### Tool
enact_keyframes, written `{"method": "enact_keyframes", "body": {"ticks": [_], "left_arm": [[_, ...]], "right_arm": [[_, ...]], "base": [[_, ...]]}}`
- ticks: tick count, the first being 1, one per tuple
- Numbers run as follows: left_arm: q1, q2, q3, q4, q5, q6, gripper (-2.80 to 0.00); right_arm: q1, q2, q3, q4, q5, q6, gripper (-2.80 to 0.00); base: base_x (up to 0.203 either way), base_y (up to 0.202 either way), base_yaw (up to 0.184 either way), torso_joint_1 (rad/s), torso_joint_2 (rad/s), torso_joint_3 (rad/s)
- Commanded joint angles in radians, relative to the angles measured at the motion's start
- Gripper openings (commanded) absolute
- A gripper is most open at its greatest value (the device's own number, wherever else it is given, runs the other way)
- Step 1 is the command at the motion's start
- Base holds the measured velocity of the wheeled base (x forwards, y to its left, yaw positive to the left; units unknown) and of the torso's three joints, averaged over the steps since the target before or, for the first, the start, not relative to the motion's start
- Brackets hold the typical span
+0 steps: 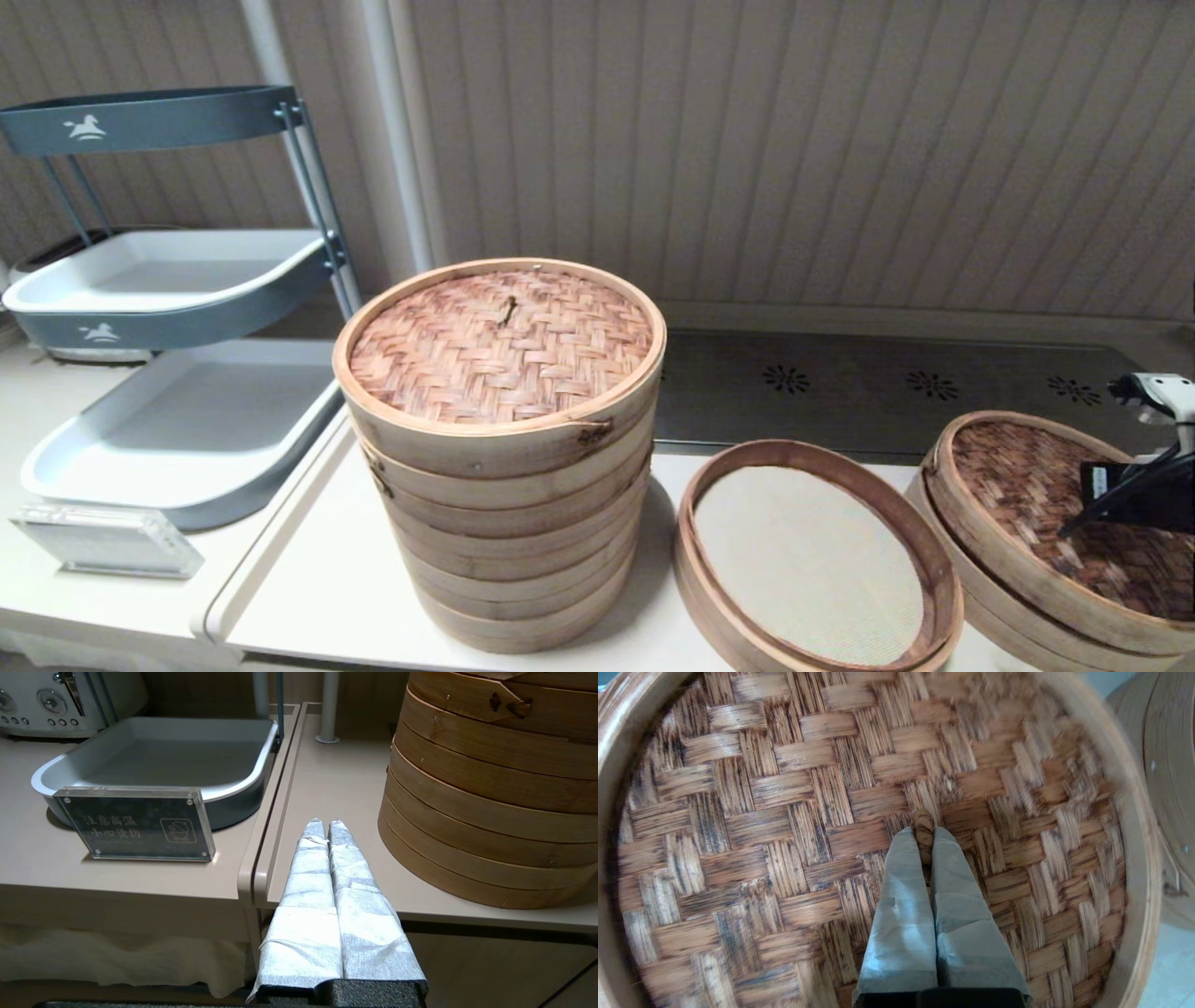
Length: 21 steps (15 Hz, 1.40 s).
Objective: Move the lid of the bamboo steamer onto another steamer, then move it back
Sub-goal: Put the steamer
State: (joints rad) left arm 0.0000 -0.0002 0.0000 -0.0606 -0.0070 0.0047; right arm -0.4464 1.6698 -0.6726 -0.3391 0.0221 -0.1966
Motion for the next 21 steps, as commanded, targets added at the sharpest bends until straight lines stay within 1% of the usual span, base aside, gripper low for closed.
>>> {"method": "enact_keyframes", "body": {"ticks": [1, 13, 14, 18, 21], "left_arm": [[0.000, -0.001, 0.025, -0.001, 0.001, 0.000, -2.80], [0.000, -0.001, 0.025, -0.001, 0.001, 0.000, -2.80], [0.000, -0.002, 0.025, -0.001, -0.001, 0.000, -2.80], [0.001, -0.002, 0.025, -0.001, 0.001, 0.000, -2.80], [0.000, -0.003, 0.025, -0.001, -0.001, 0.000, -2.80]], "right_arm": [[0.002, 0.019, -0.002, -0.015, 0.001, -0.001, -2.80], [0.009, 0.013, 0.031, -0.025, 0.002, 0.003, -2.80], [0.009, 0.013, 0.033, -0.029, 0.002, 0.002, 0.00], [0.009, -0.002, 0.028, -0.030, 0.007, 0.005, 0.00], [0.009, -0.054, 0.028, -0.025, 0.029, 0.006, 0.00]], "base": [[0.000, 0.000, 0.000, 0.000, 0.00, 0.000], [0.000, 0.000, 0.000, 0.000, 0.00, 0.000], [0.000, 0.000, 0.000, 0.000, 0.00, 0.000], [0.000, 0.000, 0.000, 0.000, 0.00, 0.000], [0.000, 0.000, 0.000, 0.000, 0.00, 0.000]]}}
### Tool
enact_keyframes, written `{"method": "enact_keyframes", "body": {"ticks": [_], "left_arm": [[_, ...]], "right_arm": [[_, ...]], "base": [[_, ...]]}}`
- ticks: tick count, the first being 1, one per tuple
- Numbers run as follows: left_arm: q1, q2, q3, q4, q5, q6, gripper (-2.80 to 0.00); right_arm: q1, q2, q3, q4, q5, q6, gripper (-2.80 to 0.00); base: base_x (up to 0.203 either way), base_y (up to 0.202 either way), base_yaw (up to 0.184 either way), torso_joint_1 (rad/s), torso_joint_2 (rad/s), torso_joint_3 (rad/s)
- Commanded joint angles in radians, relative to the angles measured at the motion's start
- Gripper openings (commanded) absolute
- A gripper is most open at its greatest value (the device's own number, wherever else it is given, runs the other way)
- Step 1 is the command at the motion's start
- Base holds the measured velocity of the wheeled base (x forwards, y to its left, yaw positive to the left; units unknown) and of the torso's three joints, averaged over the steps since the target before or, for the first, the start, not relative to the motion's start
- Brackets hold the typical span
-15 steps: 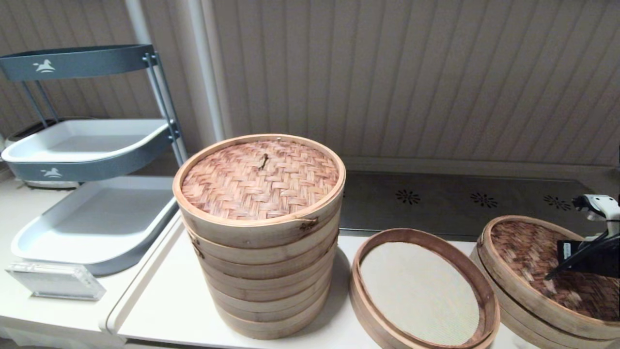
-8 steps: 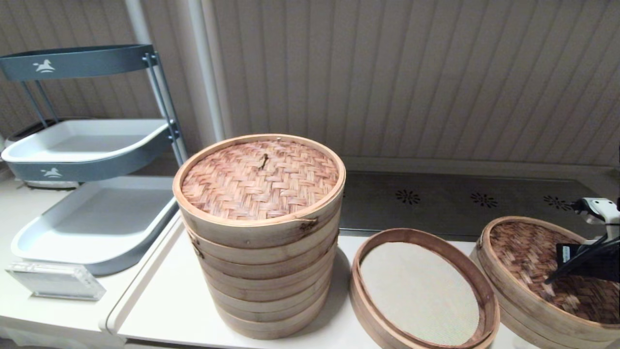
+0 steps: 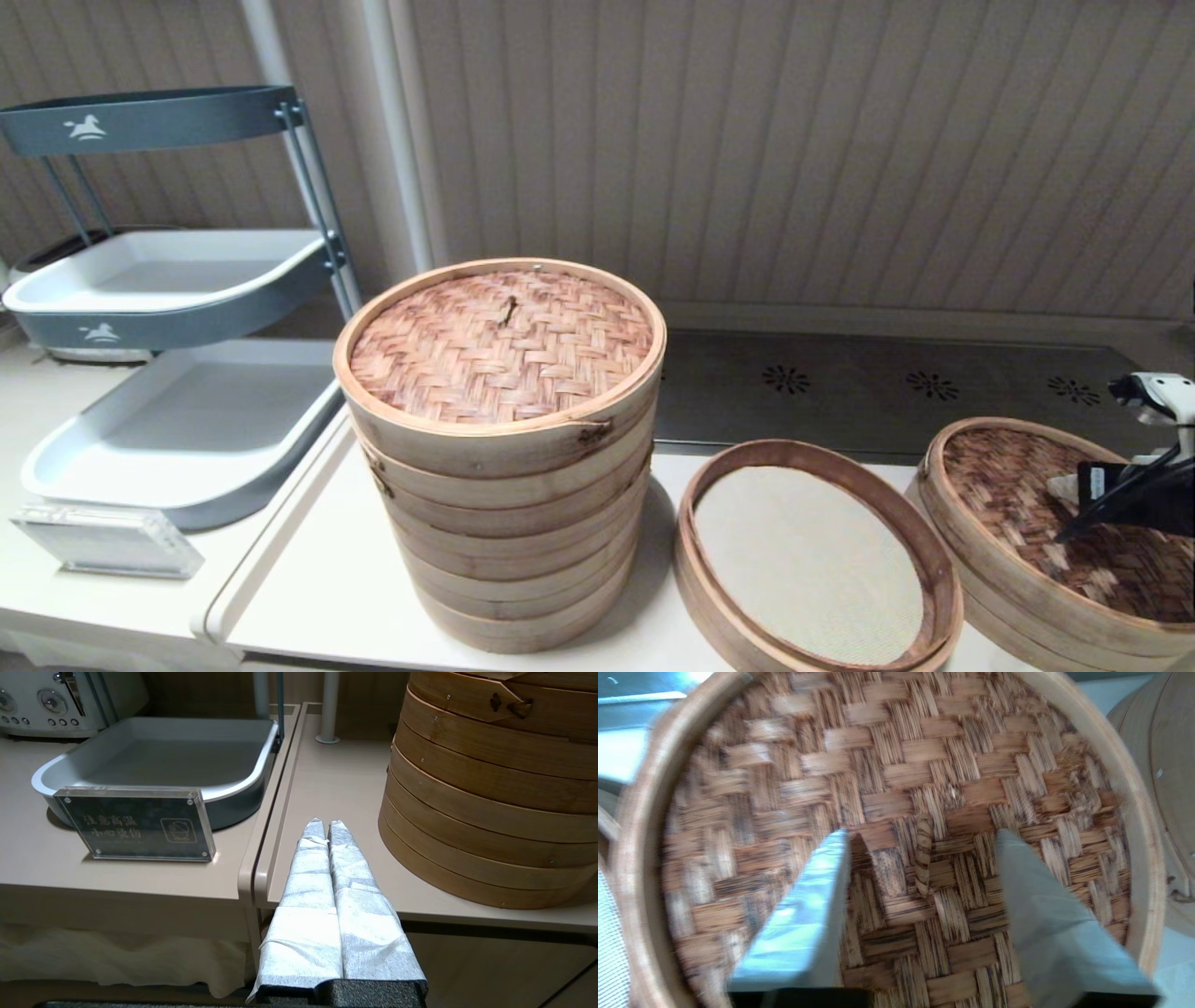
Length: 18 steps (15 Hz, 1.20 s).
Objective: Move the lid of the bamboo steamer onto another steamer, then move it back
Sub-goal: Put the steamer, then pick up the steamer
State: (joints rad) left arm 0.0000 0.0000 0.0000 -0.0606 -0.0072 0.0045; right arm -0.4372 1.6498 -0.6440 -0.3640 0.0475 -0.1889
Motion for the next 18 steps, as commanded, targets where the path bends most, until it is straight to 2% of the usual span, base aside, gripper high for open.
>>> {"method": "enact_keyframes", "body": {"ticks": [1, 5, 6, 10, 14, 18], "left_arm": [[0.000, -0.002, 0.025, -0.001, 0.000, 0.000, -2.80], [0.001, -0.002, 0.025, -0.001, 0.001, 0.000, -2.80], [0.000, -0.002, 0.025, -0.001, 0.001, 0.000, -2.80], [0.000, -0.002, 0.025, -0.001, 0.000, 0.000, -2.80], [0.000, -0.002, 0.025, -0.001, 0.001, 0.000, -2.80], [0.000, -0.002, 0.025, -0.001, 0.000, 0.000, -2.80]], "right_arm": [[0.000, -0.072, 0.001, 0.004, 0.006, -0.001, 0.00], [0.021, -0.226, 0.014, 0.029, 0.011, 0.002, 0.00], [0.034, -0.280, 0.018, 0.057, 0.015, 0.002, -2.80], [0.083, -0.492, 0.047, 0.221, 0.093, 0.020, -2.80], [0.095, -0.702, 0.076, 0.353, 0.255, 0.114, -2.80], [0.098, -0.887, 0.177, 0.378, 0.424, 0.137, -2.80]], "base": [[0.000, 0.000, 0.000, 0.000, 0.00, 0.000], [0.000, 0.000, 0.000, 0.000, 0.00, 0.000], [0.000, 0.000, 0.000, 0.000, 0.00, 0.000], [0.000, 0.000, 0.000, 0.000, 0.00, 0.000], [0.000, 0.000, 0.000, 0.000, 0.00, 0.000], [0.000, 0.000, 0.000, 0.000, 0.00, 0.000]]}}
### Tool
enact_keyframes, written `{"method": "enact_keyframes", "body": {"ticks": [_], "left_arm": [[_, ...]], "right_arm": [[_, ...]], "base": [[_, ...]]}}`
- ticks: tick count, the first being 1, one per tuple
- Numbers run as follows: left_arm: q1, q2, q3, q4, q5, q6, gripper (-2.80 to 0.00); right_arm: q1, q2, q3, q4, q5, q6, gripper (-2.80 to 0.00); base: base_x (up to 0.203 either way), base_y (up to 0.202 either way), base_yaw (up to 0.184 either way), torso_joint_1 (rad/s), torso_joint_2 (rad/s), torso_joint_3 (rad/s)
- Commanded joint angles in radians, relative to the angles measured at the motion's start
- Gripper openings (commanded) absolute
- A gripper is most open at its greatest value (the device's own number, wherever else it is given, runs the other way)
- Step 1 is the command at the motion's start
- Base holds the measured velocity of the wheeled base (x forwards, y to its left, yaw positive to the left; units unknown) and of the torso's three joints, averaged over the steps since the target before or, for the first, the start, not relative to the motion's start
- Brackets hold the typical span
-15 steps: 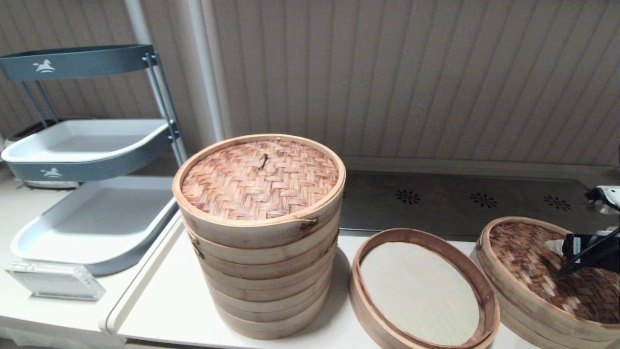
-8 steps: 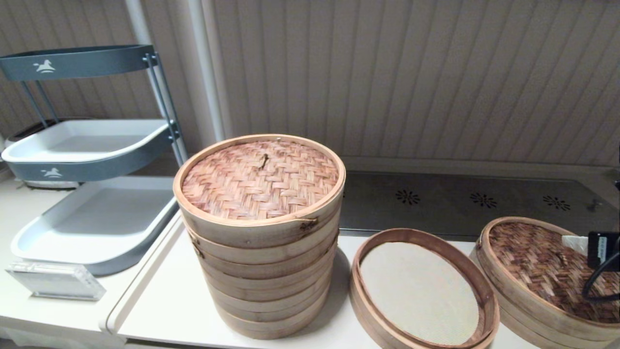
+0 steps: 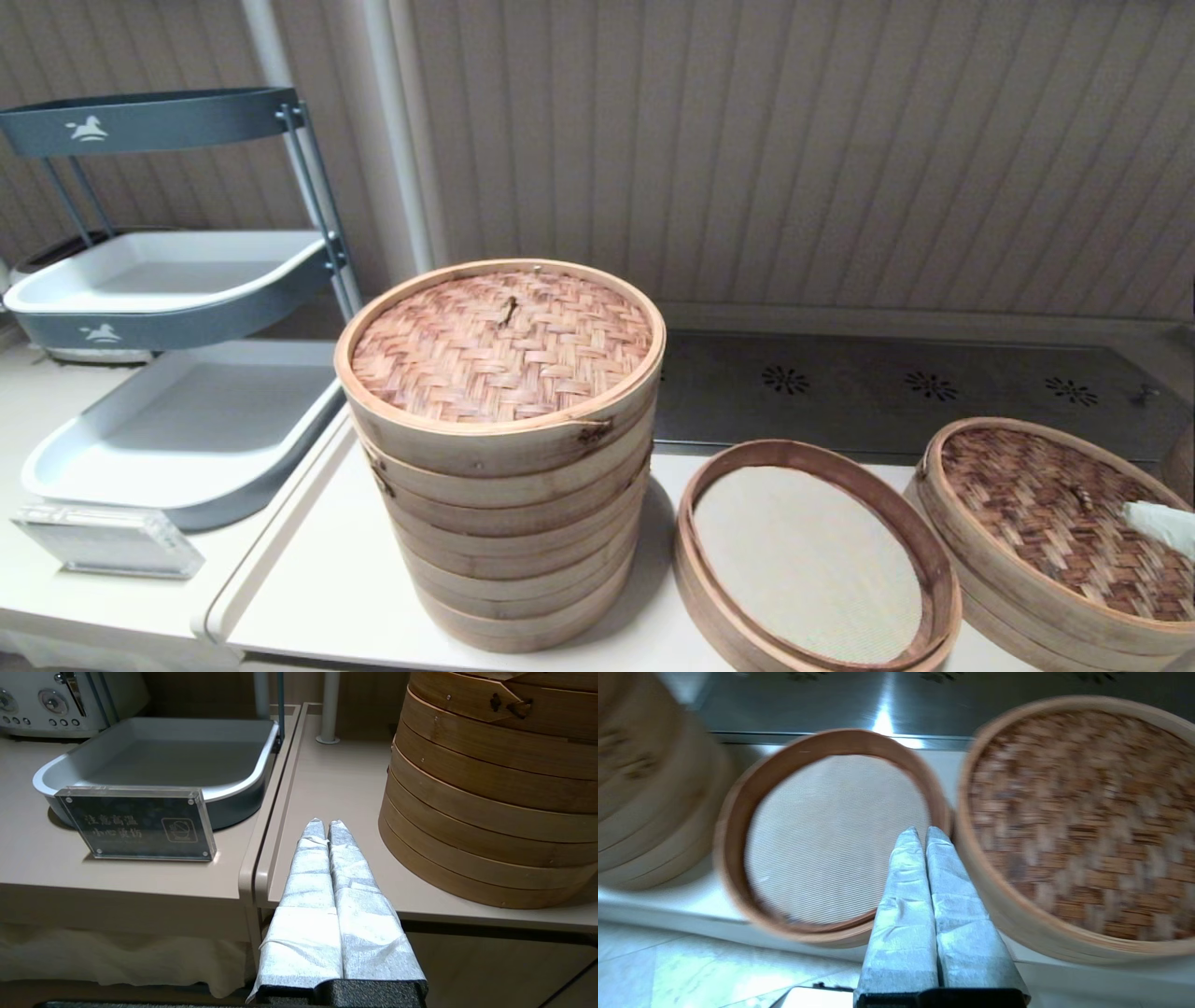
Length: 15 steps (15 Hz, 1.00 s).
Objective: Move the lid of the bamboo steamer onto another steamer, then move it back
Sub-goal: Pick up the steamer
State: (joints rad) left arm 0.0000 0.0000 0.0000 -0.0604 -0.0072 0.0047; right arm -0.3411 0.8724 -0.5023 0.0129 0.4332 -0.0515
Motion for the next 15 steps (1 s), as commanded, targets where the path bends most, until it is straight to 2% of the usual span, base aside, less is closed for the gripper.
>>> {"method": "enact_keyframes", "body": {"ticks": [1, 2, 5, 8, 10, 12, 15], "left_arm": [[0.000, -0.002, 0.025, -0.001, 0.000, 0.000, -2.80], [0.000, -0.002, 0.025, -0.001, 0.000, 0.000, -2.80], [0.000, -0.002, 0.025, -0.001, 0.000, 0.000, -2.80], [0.000, -0.002, 0.025, -0.001, 0.000, 0.000, -2.80], [0.000, -0.002, 0.025, -0.001, 0.001, 0.000, -2.80], [0.000, -0.002, 0.025, -0.001, 0.000, 0.000, -2.80], [0.000, -0.002, 0.025, -0.001, 0.001, 0.000, -2.80]], "right_arm": [[0.007, -0.140, 0.054, 0.007, 0.072, 0.001, -2.80], [0.018, -0.153, 0.064, 0.024, 0.100, 0.001, -2.80], [0.124, -0.208, 0.069, 0.161, 0.230, 0.001, -2.80], [0.167, -0.276, 0.126, 0.168, 0.244, -0.001, -2.80], [0.236, -0.361, 0.176, 0.170, 0.238, 0.001, -2.80], [0.267, -0.438, 0.218, 0.169, 0.175, 0.018, -2.80], [0.258, -0.545, 0.330, 0.114, -0.014, 0.034, -2.80]], "base": [[0.000, 0.000, 0.000, 0.000, 0.00, 0.000], [0.000, 0.000, 0.000, 0.000, 0.00, 0.000], [0.000, 0.000, 0.000, 0.000, 0.00, 0.000], [0.000, 0.000, 0.000, 0.000, 0.00, 0.000], [0.000, 0.000, 0.000, 0.000, 0.00, 0.000], [0.000, 0.000, 0.000, 0.000, 0.00, 0.000], [0.000, 0.000, 0.000, 0.000, 0.00, 0.000]]}}
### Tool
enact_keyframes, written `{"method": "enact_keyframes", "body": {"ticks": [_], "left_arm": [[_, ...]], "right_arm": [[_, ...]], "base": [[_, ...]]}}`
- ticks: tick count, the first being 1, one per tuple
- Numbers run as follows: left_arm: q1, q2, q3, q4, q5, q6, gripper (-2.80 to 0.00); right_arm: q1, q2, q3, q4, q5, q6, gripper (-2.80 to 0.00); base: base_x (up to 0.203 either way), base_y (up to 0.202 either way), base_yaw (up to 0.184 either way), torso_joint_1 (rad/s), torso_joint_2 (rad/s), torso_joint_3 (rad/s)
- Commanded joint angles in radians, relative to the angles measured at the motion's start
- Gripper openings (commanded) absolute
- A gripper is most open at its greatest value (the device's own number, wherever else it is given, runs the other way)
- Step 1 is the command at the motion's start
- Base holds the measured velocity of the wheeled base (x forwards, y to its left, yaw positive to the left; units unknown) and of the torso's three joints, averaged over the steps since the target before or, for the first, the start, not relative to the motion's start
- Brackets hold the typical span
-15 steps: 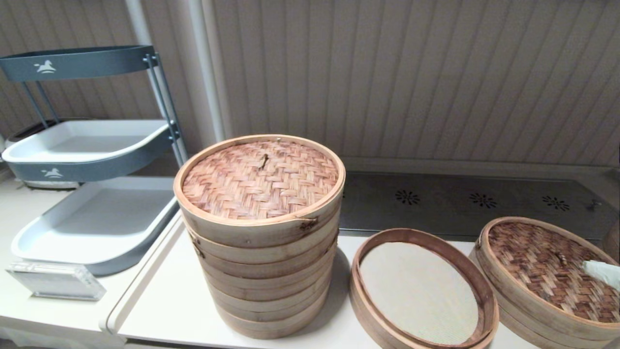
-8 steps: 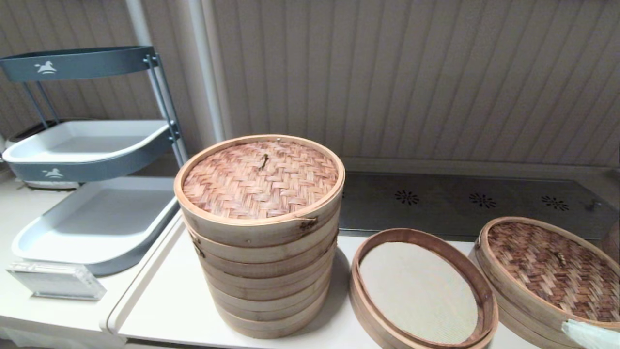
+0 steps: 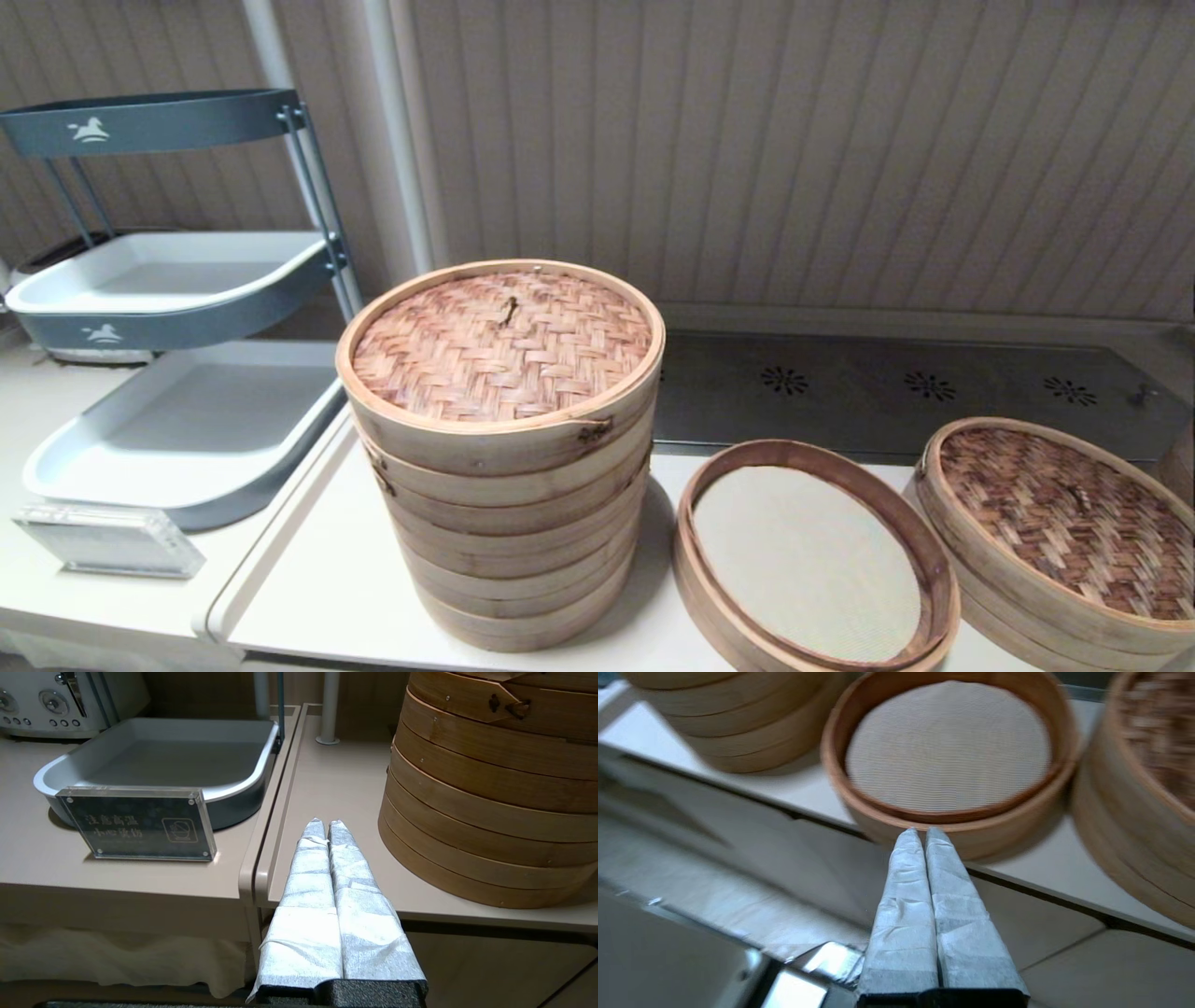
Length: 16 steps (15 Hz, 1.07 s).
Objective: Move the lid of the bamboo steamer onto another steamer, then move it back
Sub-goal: Pick up the steamer
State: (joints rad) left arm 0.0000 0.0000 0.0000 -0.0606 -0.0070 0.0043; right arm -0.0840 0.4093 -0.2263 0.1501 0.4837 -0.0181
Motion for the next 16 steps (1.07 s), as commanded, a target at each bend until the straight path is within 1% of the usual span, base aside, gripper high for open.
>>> {"method": "enact_keyframes", "body": {"ticks": [1, 3, 4, 5, 6, 7, 8, 9, 10, 12, 14, 16], "left_arm": [[0.000, -0.002, 0.025, -0.001, 0.001, 0.000, -2.80], [0.000, -0.002, 0.025, -0.001, 0.001, 0.000, -2.80], [0.000, -0.002, 0.025, -0.001, -0.001, 0.000, -2.80], [0.001, -0.002, 0.025, -0.001, 0.000, 0.000, -2.80], [0.002, -0.003, 0.025, -0.001, 0.001, 0.000, -2.80], [0.000, -0.002, 0.025, -0.001, 0.000, 0.000, -2.80], [0.000, -0.002, 0.025, -0.001, 0.001, 0.000, -2.80], [0.001, -0.002, 0.025, -0.001, 0.001, 0.000, -2.80], [0.000, -0.002, 0.025, -0.001, -0.001, 0.000, -2.80], [0.000, -0.002, 0.025, -0.001, 0.000, 0.000, -2.80], [0.000, -0.002, 0.025, -0.001, 0.000, 0.000, -2.80], [0.000, -0.002, 0.025, -0.001, 0.000, 0.000, -2.80]], "right_arm": [[0.001, -0.103, 0.096, -0.063, -0.107, 0.000, -2.80], [-0.002, -0.127, 0.182, -0.175, -0.158, -0.012, -2.80], [-0.005, -0.135, 0.219, -0.263, -0.219, -0.025, -2.80], [-0.005, -0.139, 0.235, -0.302, -0.255, -0.041, -2.80], [-0.006, -0.139, 0.242, -0.319, -0.269, -0.052, -2.80], [-0.006, -0.139, 0.244, -0.323, -0.278, -0.060, -2.80], [-0.006, -0.139, 0.248, -0.329, -0.334, -0.086, -2.80], [-0.002, -0.139, 0.249, -0.327, -0.349, -0.106, -2.80], [0.019, -0.143, 0.247, -0.320, -0.352, -0.112, -2.80], [0.103, -0.162, 0.239, -0.282, -0.353, -0.110, -2.80], [0.104, -0.231, 0.234, -0.263, -0.356, -0.100, -2.80], [0.096, -0.313, 0.217, -0.198, -0.377, -0.096, -2.80]], "base": [[0.000, 0.000, 0.000, 0.000, 0.00, 0.000], [0.000, 0.000, 0.000, 0.000, 0.00, 0.000], [0.000, 0.000, 0.000, 0.000, 0.00, 0.000], [0.000, 0.000, 0.000, 0.000, 0.00, 0.000], [0.000, 0.000, 0.000, 0.000, 0.00, 0.000], [0.000, 0.000, 0.000, 0.000, 0.00, 0.000], [0.000, 0.000, 0.000, 0.000, 0.00, 0.000], [0.000, 0.000, 0.000, 0.000, 0.00, 0.000], [0.000, 0.000, 0.000, 0.000, 0.00, 0.000], [0.000, 0.000, 0.000, 0.000, 0.00, 0.000], [0.000, 0.000, 0.000, 0.000, 0.00, 0.000], [0.000, 0.000, 0.000, 0.000, 0.00, 0.000]]}}
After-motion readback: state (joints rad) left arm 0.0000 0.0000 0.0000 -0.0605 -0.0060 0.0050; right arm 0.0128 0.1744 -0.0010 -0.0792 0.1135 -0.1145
